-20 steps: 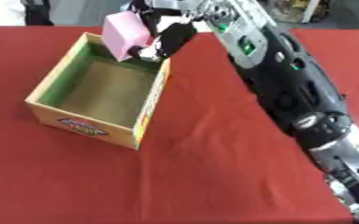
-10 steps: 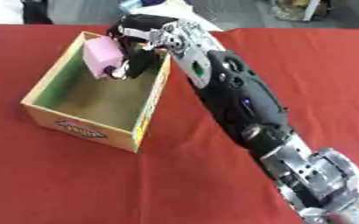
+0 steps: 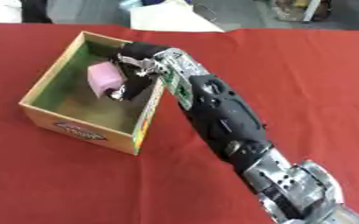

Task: Pick up objects on the table and place them in the box.

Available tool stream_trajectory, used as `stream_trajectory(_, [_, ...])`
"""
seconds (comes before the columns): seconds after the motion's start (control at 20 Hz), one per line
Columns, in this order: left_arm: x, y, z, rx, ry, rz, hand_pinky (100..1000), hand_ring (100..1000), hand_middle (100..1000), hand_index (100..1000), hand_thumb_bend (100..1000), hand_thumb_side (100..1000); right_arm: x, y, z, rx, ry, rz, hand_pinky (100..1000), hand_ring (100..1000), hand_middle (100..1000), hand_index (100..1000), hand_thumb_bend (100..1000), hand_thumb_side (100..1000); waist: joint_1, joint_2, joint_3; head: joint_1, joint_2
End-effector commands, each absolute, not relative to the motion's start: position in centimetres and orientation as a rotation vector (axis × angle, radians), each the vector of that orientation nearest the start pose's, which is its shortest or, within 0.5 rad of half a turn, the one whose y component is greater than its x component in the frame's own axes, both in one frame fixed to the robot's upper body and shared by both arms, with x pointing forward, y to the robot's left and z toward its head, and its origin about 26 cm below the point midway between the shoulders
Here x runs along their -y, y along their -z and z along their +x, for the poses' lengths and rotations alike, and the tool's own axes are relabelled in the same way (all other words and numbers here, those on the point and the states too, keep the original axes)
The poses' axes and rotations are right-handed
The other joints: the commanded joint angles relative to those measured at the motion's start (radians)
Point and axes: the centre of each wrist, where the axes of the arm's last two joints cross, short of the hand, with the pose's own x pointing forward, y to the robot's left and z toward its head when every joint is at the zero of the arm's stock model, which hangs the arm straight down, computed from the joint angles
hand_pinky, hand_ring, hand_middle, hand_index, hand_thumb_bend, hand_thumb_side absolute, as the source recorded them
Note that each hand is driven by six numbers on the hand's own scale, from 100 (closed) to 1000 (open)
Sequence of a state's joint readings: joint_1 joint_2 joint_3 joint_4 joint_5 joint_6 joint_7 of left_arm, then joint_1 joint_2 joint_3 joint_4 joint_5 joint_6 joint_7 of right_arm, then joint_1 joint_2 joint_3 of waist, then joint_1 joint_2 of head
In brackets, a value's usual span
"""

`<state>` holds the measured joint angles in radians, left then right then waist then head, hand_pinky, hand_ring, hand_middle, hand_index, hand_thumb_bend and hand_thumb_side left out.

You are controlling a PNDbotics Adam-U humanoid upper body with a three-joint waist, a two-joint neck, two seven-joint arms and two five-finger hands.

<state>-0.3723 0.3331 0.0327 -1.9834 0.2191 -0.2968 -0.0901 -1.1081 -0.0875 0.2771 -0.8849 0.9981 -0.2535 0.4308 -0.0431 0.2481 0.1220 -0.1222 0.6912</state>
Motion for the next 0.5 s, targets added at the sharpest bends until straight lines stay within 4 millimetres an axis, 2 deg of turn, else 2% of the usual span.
stream_trajectory(0.05, [-26.12,-22.91,30.53,2.633,0.406,-0.153,538,683,602,788,100,748,7.92,-21.04,47.46,1.641,-1.871,-0.696,737,689,553,761,100,617,0.005,-0.014,0.0,0.0,-0.012])
stream_trajectory(0.25, [-26.11,-22.83,30.52,2.629,0.406,-0.153,537,683,602,788,100,749,7.78,-21.09,47.35,1.625,-1.894,-0.74,802,783,683,830,170,628,0.005,-0.013,-0.002,0.006,-0.01])
stream_trajectory(0.35, [-26.12,-22.77,30.51,2.626,0.405,-0.152,537,683,602,788,100,749,7.81,-21.24,47.3,1.623,-1.896,-0.748,829,815,718,850,227,595,0.006,-0.014,-0.003,0.008,-0.008])
stream_trajectory(0.45, [-26.14,-22.72,30.5,2.624,0.404,-0.152,537,683,602,788,100,749,7.84,-21.56,47.24,1.627,-1.885,-0.755,840,827,728,855,240,595,0.007,-0.014,-0.005,0.011,-0.007])
stream_trajectory(0.5, [-26.15,-22.7,30.49,2.624,0.403,-0.151,537,683,602,788,100,749,7.86,-21.81,47.2,1.632,-1.876,-0.761,846,833,734,857,274,592,0.007,-0.015,-0.006,0.012,-0.007])
